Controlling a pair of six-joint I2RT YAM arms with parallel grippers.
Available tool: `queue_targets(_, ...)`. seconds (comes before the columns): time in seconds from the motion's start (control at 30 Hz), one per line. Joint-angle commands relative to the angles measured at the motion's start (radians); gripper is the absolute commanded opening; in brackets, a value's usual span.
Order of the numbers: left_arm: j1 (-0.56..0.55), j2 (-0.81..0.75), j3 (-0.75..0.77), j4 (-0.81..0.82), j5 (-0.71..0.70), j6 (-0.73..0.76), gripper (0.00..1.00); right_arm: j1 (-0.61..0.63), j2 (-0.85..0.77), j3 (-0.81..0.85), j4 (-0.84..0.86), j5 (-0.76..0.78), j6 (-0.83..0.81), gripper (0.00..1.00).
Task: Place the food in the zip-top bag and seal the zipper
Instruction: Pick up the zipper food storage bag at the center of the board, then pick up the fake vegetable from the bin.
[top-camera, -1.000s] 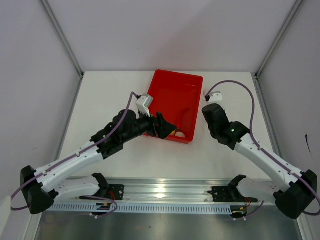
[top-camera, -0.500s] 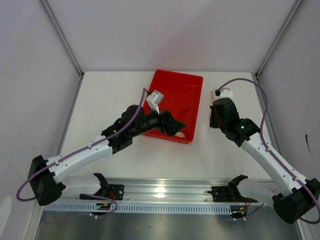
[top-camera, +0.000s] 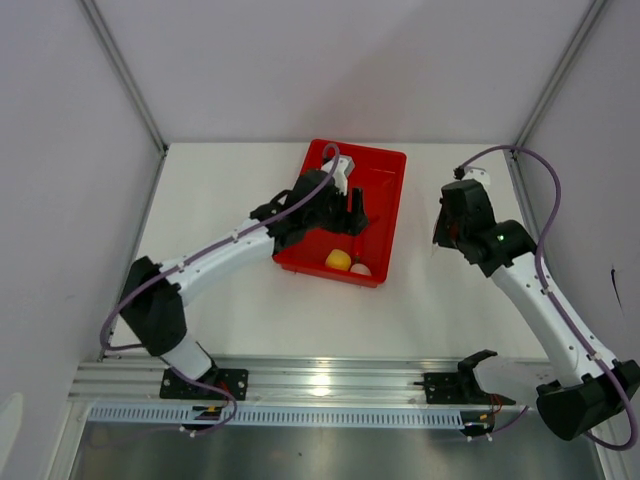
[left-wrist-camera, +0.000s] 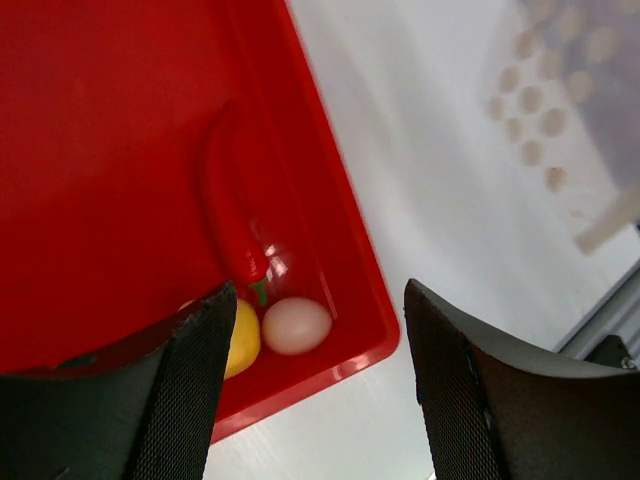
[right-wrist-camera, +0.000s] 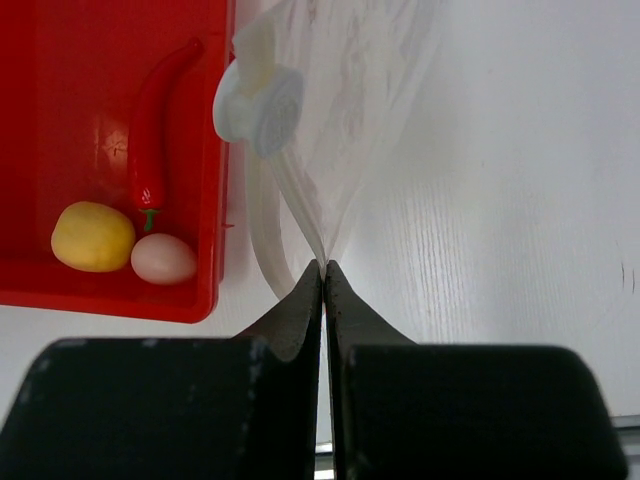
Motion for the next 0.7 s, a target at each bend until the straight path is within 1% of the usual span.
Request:
queue_targets(0.0, 0.043, 0.099, 0.163, -0.117, 0.045, -0.002, 0.70, -0.013, -0.034, 0.026, -0.031, -0.006, 0.013, 0.00)
queue_targets(0.07, 0.057, 0.153, 0.208, -0.163, 0.070, -0.002, 0.70, -0.021, -0.037, 0.007, -0.025, -0.014, 0.008, 0.00)
queue_targets(0.1, 0.062, 0.206, 0.249, -0.207, 0.070, -0.002, 0.71, -0.025, -0.040, 0.000, -0.022, -0.017, 0.007, 0.00)
queue_targets(0.17, 0.066, 0.259, 0.325, -0.241, 0.081, -0.003, 0.70, -0.032, -0.043, -0.022, -0.012, -0.027, 0.005, 0.00)
queue_targets(0.2, 0.069, 0.307, 0.342, -0.269, 0.091, -0.005, 0.70, -0.035, -0.046, -0.028, -0.008, -0.033, 0.005, 0.00)
queue_targets(0.27, 0.071, 0.348, 0.391, -0.281, 0.111, -0.009, 0.71, -0.036, -0.049, -0.043, 0.001, -0.038, 0.003, 0.00)
queue_targets(0.5, 0.078, 0.453, 0.419, -0.309, 0.104, -0.057, 0.70, -0.036, -0.068, -0.054, -0.005, -0.055, 0.025, 0.00)
queue_targets(0.67, 0.080, 0.527, 0.471, -0.343, 0.124, -0.080, 0.69, -0.038, -0.080, -0.054, -0.017, -0.069, 0.051, 0.00)
